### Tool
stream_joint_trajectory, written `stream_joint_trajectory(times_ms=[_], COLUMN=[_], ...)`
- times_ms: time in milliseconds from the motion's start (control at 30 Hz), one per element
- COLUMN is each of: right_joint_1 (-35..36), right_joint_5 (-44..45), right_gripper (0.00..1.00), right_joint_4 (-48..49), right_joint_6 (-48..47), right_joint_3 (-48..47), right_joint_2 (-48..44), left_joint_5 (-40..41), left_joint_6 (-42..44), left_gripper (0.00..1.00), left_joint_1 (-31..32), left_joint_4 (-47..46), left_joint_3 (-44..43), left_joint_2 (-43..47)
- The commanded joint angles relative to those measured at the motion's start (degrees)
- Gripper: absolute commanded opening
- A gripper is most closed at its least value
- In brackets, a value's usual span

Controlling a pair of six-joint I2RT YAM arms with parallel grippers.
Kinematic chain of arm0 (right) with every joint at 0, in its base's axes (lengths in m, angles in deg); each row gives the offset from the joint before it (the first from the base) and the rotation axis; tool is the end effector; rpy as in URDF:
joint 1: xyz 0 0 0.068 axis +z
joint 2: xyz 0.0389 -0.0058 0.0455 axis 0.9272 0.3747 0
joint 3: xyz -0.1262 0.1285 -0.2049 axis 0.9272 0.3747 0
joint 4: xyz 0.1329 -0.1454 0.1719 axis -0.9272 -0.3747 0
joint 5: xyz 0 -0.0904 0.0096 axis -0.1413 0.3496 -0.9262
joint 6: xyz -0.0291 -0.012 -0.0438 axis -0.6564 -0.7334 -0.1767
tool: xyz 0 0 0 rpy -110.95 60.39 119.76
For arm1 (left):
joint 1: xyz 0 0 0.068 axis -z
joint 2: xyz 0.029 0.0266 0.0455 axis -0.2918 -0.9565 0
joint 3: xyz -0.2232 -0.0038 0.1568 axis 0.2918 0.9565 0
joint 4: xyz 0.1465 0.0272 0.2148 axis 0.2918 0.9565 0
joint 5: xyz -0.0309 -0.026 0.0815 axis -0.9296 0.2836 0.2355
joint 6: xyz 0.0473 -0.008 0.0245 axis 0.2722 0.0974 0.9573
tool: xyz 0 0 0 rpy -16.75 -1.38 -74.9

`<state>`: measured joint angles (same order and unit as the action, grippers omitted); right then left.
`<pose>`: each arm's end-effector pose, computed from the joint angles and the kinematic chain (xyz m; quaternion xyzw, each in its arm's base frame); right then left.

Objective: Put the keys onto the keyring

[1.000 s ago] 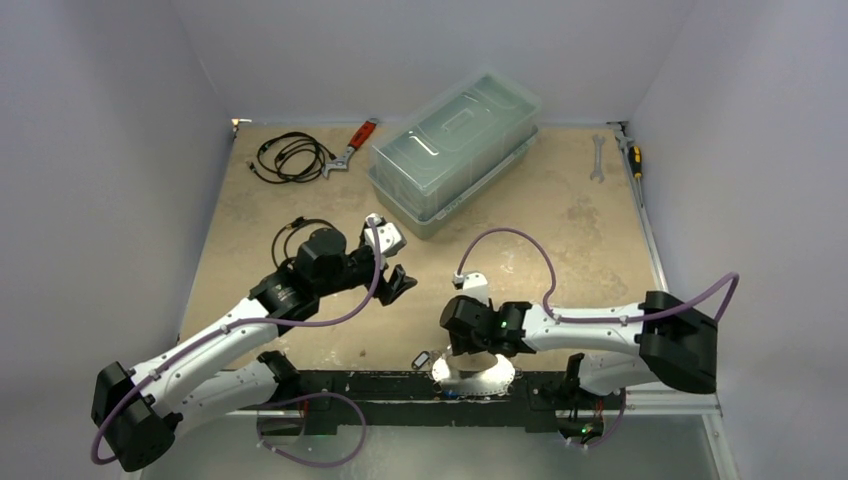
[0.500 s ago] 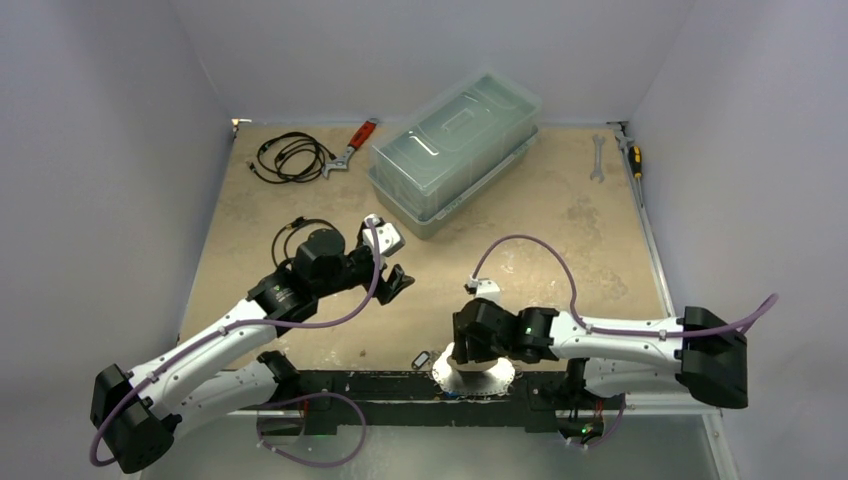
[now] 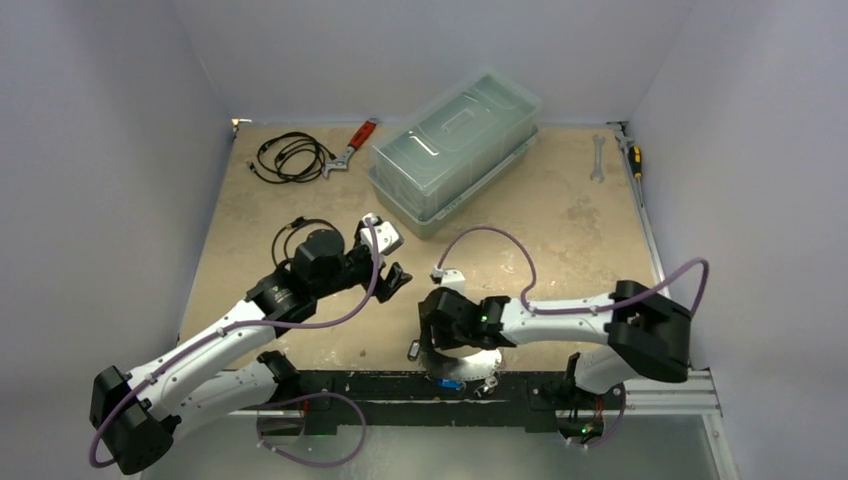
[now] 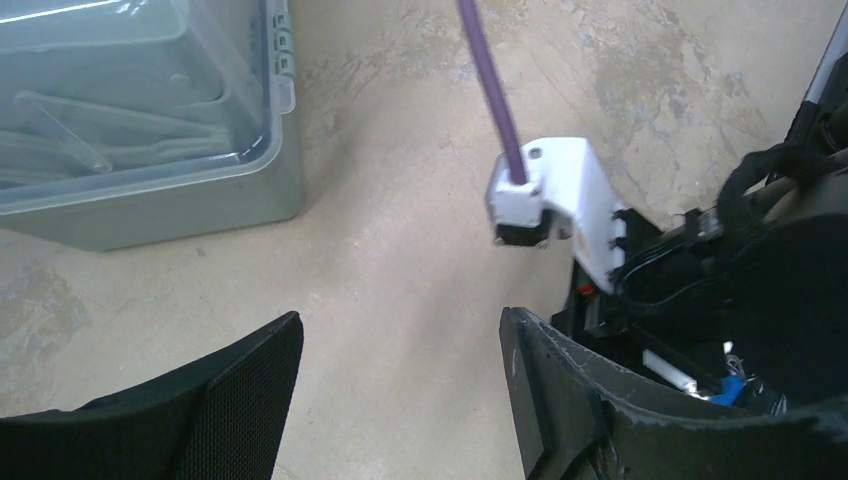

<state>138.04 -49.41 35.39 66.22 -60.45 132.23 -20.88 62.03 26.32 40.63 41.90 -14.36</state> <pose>0.0954 0.2397 0.1600 -0.0703 0.9546 0.1959 0.2132 0.1462 -0.1470 0.2894 0.3695 0.7318 -0.2702 0.5049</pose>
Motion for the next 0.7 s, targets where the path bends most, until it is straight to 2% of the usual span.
stream_joint_trajectory(times_ms=[0,167,267,333,500,667], right_joint_1=[-2.2,-2.5,-2.6,-2.5,-2.7,-2.7], right_joint_5=[5.2,2.7,-2.6,-2.4,4.6,11.1], right_gripper=[0.63,0.62,0.61,0.62,0.64,0.65], right_joint_4=[3.1,8.2,12.6,12.7,9.3,5.2], right_joint_6=[-11.6,-26.1,-32.8,-34.7,-30.7,-19.4], right_joint_3=[-6.3,-17.1,-19.5,-20.0,-16.1,-5.5], right_joint_2=[10.9,22.5,23.6,21.4,10.6,-1.7], left_joint_5=[2.0,2.9,4.4,6.0,8.5,6.6], left_joint_6=[1.1,1.3,1.5,1.7,0.8,-1.2], left_gripper=[0.71,0.71,0.71,0.71,0.71,0.78], left_joint_1=[-0.4,-0.6,-0.7,-0.7,-0.7,-0.7], left_joint_4=[-0.2,0.2,0.4,0.7,0.5,-0.6], left_joint_3=[-2.5,-2.5,-2.4,-2.3,-2.5,-2.4], left_joint_2=[1.0,1.2,1.6,1.8,2.5,2.2])
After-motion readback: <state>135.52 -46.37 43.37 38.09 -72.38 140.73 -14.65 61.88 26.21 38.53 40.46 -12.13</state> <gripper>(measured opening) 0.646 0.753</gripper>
